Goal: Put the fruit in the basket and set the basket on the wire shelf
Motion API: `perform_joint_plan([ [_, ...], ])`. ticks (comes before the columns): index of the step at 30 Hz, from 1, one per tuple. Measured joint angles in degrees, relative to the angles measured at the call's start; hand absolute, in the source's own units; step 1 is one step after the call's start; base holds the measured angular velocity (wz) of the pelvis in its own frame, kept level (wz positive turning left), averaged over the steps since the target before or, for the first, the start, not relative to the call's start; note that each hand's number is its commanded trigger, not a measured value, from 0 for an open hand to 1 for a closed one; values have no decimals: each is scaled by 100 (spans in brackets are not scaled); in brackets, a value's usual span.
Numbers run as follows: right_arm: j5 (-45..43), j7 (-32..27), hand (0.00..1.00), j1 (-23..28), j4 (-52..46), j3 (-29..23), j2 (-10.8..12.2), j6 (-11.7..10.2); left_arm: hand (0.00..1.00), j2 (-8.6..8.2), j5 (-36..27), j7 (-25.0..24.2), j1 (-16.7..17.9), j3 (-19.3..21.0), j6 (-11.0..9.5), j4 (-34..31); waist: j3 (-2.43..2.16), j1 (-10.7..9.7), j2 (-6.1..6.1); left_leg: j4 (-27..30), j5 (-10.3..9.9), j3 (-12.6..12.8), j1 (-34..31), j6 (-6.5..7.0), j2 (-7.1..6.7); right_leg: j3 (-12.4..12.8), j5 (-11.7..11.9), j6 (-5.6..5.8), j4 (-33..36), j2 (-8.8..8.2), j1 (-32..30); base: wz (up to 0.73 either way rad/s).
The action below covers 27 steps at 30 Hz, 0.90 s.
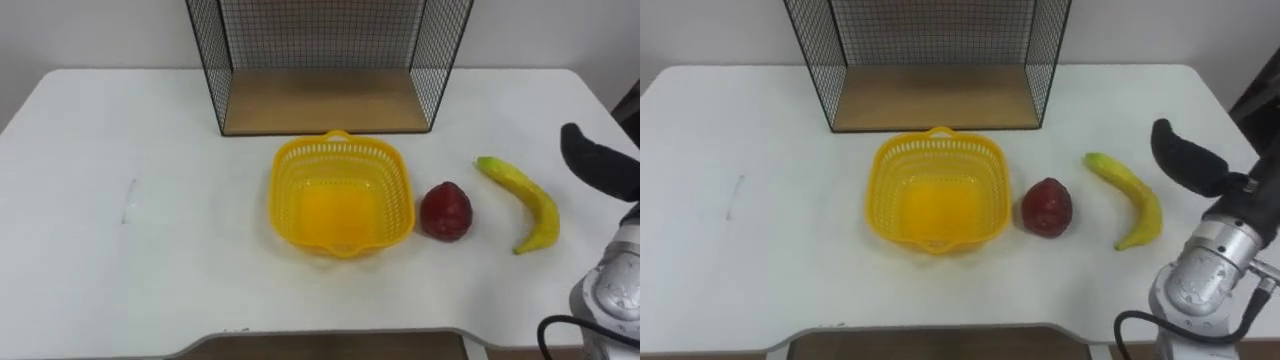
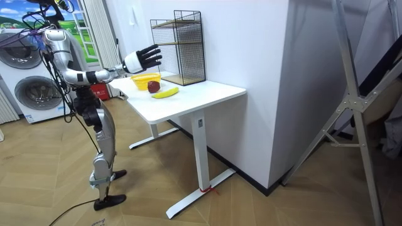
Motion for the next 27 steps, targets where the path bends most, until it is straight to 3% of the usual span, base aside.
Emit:
perform_joint_plan([
  [1, 0, 166, 0, 0, 2, 72, 0, 2, 0, 19, 0, -5, -2, 0, -2, -39, 14, 13, -29, 0, 0, 0, -1, 0, 1, -2, 0, 0, 0, 0, 0, 0],
  [4, 0, 566, 0, -2, 0, 210, -1, 7, 0, 57, 122, -16, -2, -2, -4, -109, -3, 50, -79, -7, 0, 1, -3, 0, -3, -4, 0, 0, 2, -3, -3, 0],
  [9, 0, 1142, 0, -57, -2, 438, -5, 137, 0, 87, 249, -26, 6, -5, 6, -134, -5, 58, -80, -16, 0, -9, 88, 0, -9, -18, 1, 1, -7, -5, 93, 1],
  [27, -515, 1737, 0, -52, 622, 567, 0, 172, 0, 72, 376, 4, -23, -102, 34, -178, -16, 57, -45, 22, 3, -109, 105, -4, -11, -142, 1, 1, -5, 0, 192, 2],
])
